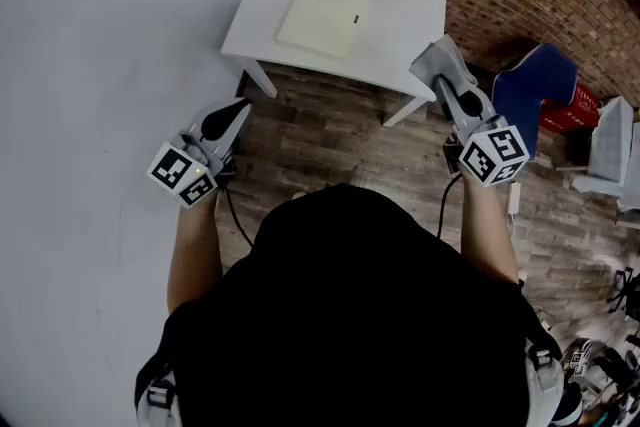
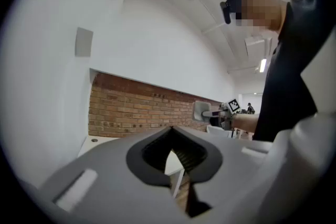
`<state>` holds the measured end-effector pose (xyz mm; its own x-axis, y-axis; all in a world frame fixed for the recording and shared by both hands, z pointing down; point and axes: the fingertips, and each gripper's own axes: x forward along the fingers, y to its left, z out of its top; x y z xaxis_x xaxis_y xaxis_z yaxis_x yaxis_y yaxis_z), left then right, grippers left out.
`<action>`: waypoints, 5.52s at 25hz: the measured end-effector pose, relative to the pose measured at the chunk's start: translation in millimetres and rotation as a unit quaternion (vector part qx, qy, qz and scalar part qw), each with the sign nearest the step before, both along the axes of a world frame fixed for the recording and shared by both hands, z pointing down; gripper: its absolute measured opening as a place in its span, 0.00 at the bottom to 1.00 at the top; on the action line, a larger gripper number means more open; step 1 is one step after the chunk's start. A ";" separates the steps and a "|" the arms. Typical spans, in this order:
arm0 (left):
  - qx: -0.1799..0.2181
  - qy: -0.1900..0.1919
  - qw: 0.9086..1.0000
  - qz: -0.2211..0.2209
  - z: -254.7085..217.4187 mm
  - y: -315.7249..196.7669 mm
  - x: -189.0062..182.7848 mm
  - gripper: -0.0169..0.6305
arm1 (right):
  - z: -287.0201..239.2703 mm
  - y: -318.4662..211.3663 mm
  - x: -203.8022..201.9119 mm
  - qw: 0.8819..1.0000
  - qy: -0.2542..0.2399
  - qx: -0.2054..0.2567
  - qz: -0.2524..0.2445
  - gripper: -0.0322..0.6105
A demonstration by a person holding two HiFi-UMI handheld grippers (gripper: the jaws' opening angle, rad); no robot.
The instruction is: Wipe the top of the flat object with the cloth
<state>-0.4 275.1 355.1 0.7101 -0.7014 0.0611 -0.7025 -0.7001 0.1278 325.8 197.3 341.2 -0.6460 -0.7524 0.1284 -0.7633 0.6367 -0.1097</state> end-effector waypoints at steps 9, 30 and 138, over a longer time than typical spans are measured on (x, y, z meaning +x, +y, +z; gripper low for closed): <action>-0.005 0.010 0.999 -0.048 0.0 5.7 -37.3 0.03 | 6.7 12.7 -39.4 0.999 0.007 -0.007 -0.035 0.07; -0.010 -0.009 0.998 -0.056 17.4 -18.7 -17.2 0.03 | 27.2 -47.4 -36.3 0.998 -0.001 -0.025 -0.055 0.07; -0.066 0.035 0.995 0.071 37.6 -398.7 -154.2 0.03 | 131.0 -370.0 -228.6 0.985 0.010 -0.169 0.029 0.07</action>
<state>-154.7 -123.6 392.7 0.8070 -0.5830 0.0939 -0.5842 -0.7651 0.2707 97.2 -172.7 472.2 -0.5986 -0.6999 0.3898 -0.8011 0.5226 -0.2919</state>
